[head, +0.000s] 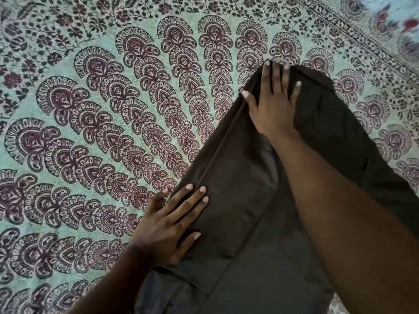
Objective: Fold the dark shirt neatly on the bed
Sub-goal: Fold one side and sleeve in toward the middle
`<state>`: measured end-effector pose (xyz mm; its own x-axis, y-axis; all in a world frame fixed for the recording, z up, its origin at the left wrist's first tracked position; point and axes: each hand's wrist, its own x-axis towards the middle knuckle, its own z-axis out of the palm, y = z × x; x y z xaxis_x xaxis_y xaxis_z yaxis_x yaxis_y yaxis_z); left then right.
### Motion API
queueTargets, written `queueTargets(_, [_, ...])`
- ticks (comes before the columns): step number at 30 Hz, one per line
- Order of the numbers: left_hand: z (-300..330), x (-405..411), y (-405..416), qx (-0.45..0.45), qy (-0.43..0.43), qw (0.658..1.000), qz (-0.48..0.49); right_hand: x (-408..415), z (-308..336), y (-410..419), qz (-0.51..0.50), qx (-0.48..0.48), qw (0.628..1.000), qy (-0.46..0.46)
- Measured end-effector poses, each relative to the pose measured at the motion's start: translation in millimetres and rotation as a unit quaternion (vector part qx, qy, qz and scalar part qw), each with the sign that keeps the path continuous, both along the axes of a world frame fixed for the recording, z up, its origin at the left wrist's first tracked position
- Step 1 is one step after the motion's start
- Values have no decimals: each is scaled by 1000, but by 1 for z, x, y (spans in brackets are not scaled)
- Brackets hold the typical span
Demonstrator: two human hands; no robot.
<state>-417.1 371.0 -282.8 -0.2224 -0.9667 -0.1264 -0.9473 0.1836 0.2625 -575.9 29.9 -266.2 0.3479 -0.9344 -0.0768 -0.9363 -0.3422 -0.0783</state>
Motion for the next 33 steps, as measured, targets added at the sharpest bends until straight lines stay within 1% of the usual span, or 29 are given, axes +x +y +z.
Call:
queueTargets(2, [0, 0, 0, 1, 2, 1000, 2, -1, 3, 47, 25, -42, 998, -45])
queueTargets(4, [1, -1, 0, 1, 6, 1000, 4, -11, -3, 102, 68, -27, 996, -59])
queueTargets(6, [1, 0, 1, 2, 8, 1000, 2, -24, -16, 137, 133, 3, 991, -25])
queueTargets(7, [0, -1, 1, -1, 7, 1000, 3, -29, -23, 138, 154, 11, 988, 0])
queueTargets(8, [0, -1, 1, -3, 5, 1000, 4, -28, -27, 129, 153, 19, 988, 17])
queueTargets(11, [-1, -2, -1, -8, -1, 1000, 2, -11, -31, 68, 80, 40, 995, 36])
queueTargets(14, [-2, -2, 1, -19, -9, 1000, -1, 4, -21, 4, 31, 66, 995, 64])
queueTargets(17, [-3, -3, 2, -25, -13, 1000, 1, 10, -10, -19, -29, 75, 994, 71])
queueTargets(20, [-3, -2, 1, -25, -16, 1000, 1, 2, -3, 17, -37, 20, 999, 13])
queueTargets(23, [-1, -2, 1, -23, -14, 1000, 1, -23, 2, 100, 1, -27, 999, -40])
queueTargets(25, [-2, -3, 1, -31, -8, 999, 3, -44, -2, 160, 35, -14, 998, -46])
queueTargets(27, [-4, -2, 2, -35, -9, 999, 5, -66, -10, 200, 71, 8, 997, -11])
queueTargets(29, [-4, -3, 2, -34, -9, 999, 5, -88, -17, 203, 79, 18, 996, 42])
queueTargets(31, [-3, -2, 4, -27, -6, 1000, 5, -100, -21, 184, 35, 11, 998, 54])
queueTargets(33, [-3, -3, 3, -25, -1, 1000, 2, -107, -22, 158, -28, 15, 998, 45])
